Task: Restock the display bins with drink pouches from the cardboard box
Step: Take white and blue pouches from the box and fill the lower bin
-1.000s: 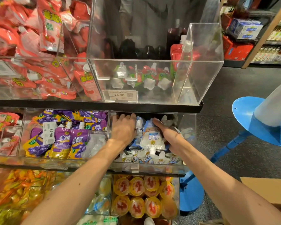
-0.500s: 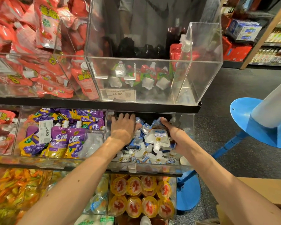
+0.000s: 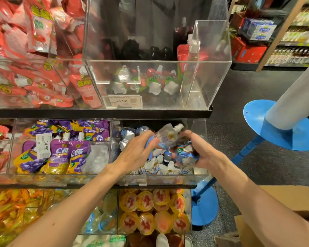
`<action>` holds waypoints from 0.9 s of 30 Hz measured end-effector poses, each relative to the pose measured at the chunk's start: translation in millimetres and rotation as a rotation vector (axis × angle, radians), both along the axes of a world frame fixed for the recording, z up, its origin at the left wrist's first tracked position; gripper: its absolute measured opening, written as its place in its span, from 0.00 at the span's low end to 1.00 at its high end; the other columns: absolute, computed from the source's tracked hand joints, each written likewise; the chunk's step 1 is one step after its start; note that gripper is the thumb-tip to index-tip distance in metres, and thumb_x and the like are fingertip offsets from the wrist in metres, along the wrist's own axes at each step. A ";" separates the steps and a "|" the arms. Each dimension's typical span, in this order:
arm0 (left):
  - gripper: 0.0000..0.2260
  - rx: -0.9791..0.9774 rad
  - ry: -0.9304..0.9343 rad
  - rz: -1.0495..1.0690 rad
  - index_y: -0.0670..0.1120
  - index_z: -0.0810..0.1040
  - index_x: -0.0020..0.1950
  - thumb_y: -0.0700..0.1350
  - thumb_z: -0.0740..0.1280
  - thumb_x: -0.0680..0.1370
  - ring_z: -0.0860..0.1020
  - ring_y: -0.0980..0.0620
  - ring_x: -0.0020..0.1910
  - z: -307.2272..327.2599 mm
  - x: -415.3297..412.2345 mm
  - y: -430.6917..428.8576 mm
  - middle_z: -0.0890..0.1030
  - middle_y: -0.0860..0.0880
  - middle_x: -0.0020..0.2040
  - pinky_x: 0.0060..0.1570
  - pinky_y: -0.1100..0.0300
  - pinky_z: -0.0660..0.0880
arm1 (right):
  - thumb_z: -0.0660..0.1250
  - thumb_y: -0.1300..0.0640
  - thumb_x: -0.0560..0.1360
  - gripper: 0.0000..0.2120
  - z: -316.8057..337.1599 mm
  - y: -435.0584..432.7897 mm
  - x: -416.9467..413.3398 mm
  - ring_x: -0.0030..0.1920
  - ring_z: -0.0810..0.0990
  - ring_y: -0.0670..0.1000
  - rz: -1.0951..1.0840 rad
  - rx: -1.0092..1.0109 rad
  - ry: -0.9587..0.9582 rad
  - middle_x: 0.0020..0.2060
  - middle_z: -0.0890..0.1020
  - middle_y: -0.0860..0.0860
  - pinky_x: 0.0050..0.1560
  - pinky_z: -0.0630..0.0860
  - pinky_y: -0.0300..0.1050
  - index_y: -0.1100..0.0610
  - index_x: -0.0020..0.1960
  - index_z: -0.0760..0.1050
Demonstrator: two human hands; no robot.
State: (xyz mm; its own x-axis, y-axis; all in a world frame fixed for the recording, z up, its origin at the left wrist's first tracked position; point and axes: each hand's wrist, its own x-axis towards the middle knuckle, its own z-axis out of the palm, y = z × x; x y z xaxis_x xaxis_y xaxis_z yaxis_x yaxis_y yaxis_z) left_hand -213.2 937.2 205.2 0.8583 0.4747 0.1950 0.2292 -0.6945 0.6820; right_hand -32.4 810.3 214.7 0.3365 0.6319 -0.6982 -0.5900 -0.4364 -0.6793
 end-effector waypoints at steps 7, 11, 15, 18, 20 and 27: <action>0.10 -0.080 -0.109 0.375 0.49 0.74 0.43 0.53 0.68 0.79 0.74 0.56 0.28 -3.3 -3.4 -7.4 0.76 0.51 0.30 0.28 0.63 0.67 | 0.68 0.62 0.63 0.23 -3.6 -11.0 -1.3 0.58 0.80 0.62 0.005 -0.013 -0.236 0.58 0.77 0.61 0.50 0.79 0.55 0.63 0.58 0.71; 0.06 -0.105 -0.091 0.448 0.52 0.73 0.44 0.49 0.70 0.75 0.74 0.55 0.38 -0.1 14.6 -16.5 0.76 0.50 0.41 0.33 0.62 0.67 | 0.72 0.54 0.59 0.32 -3.9 -11.3 -6.7 0.56 0.80 0.58 0.120 -0.053 -0.488 0.57 0.79 0.58 0.53 0.80 0.56 0.60 0.61 0.71; 0.10 0.083 -0.139 0.431 0.48 0.76 0.52 0.44 0.72 0.73 0.72 0.54 0.44 -4.4 28.1 -22.9 0.73 0.52 0.46 0.41 0.64 0.67 | 0.75 0.59 0.66 0.27 0.5 -11.2 -12.3 0.50 0.79 0.51 0.116 -0.049 -0.767 0.50 0.79 0.52 0.53 0.79 0.51 0.57 0.61 0.68; 0.19 0.352 -0.147 0.323 0.43 0.78 0.59 0.39 0.77 0.70 0.74 0.48 0.49 -15.3 32.0 -20.7 0.76 0.47 0.51 0.45 0.58 0.74 | 0.74 0.63 0.72 0.24 0.6 -12.2 -14.5 0.47 0.79 0.48 0.044 -0.002 -1.023 0.47 0.77 0.47 0.49 0.75 0.44 0.57 0.59 0.62; 0.25 0.481 -0.140 0.252 0.41 0.78 0.60 0.35 0.80 0.65 0.74 0.46 0.50 -21.0 33.9 -17.5 0.77 0.44 0.52 0.43 0.54 0.79 | 0.74 0.63 0.71 0.23 -3.1 -9.7 -13.5 0.45 0.79 0.52 0.035 -0.020 -1.168 0.46 0.78 0.50 0.46 0.76 0.45 0.57 0.57 0.63; 0.28 0.650 0.039 0.182 0.40 0.78 0.56 0.33 0.82 0.58 0.78 0.42 0.45 -28.4 59.7 -4.4 0.82 0.44 0.46 0.36 0.52 0.78 | 0.66 0.64 0.76 0.10 -15.1 15.3 -13.7 0.48 0.81 0.61 0.331 -0.195 -1.577 0.46 0.83 0.60 0.47 0.74 0.49 0.63 0.57 0.76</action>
